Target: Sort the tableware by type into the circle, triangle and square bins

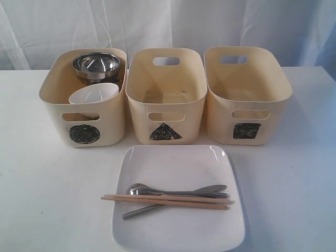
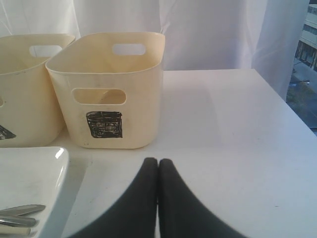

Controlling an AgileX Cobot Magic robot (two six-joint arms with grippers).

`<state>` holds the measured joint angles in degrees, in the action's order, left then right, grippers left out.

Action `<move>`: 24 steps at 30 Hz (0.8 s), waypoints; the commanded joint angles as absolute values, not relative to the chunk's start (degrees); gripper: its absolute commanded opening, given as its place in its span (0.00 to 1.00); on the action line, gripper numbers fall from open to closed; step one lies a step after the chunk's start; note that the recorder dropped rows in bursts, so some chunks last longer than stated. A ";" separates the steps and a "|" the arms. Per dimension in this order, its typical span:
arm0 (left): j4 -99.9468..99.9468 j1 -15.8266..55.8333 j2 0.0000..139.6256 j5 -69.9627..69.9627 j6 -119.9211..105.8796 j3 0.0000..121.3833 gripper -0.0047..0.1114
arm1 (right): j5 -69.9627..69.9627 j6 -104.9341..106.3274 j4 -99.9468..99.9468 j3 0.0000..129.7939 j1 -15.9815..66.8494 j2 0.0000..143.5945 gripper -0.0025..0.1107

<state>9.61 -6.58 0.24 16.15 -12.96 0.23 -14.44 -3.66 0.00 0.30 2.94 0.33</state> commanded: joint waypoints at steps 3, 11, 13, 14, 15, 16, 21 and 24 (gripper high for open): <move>9.50 -6.66 0.00 16.13 -13.09 0.00 0.04 | -13.70 -3.73 0.00 0.00 2.81 0.00 0.02; 9.50 -6.66 0.00 16.13 -13.09 0.00 0.04 | -13.70 -3.73 0.00 0.00 2.81 0.00 0.02; 9.50 -6.66 0.00 16.13 -13.09 0.00 0.04 | -13.70 -3.73 0.00 0.00 2.81 0.00 0.02; 9.50 -6.66 0.00 16.13 -13.09 0.00 0.04 | -13.70 -3.73 0.00 0.00 2.81 0.00 0.02; 9.50 -6.66 0.00 16.13 -13.09 0.00 0.04 | -13.70 -3.73 0.00 0.00 2.81 0.00 0.02; 9.50 -6.66 0.00 16.13 -13.09 0.00 0.04 | -13.70 -3.73 0.00 0.00 2.81 0.00 0.02; 9.50 -7.40 0.00 16.13 -13.09 0.00 0.04 | -13.70 -3.73 0.00 0.00 2.81 0.00 0.02; 9.50 -8.84 0.00 16.13 -13.09 0.00 0.04 | -13.70 -3.73 0.00 0.00 2.81 0.00 0.02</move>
<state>9.40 -7.67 0.24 16.15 -12.96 0.23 -14.44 -3.66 0.00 0.30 2.94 0.33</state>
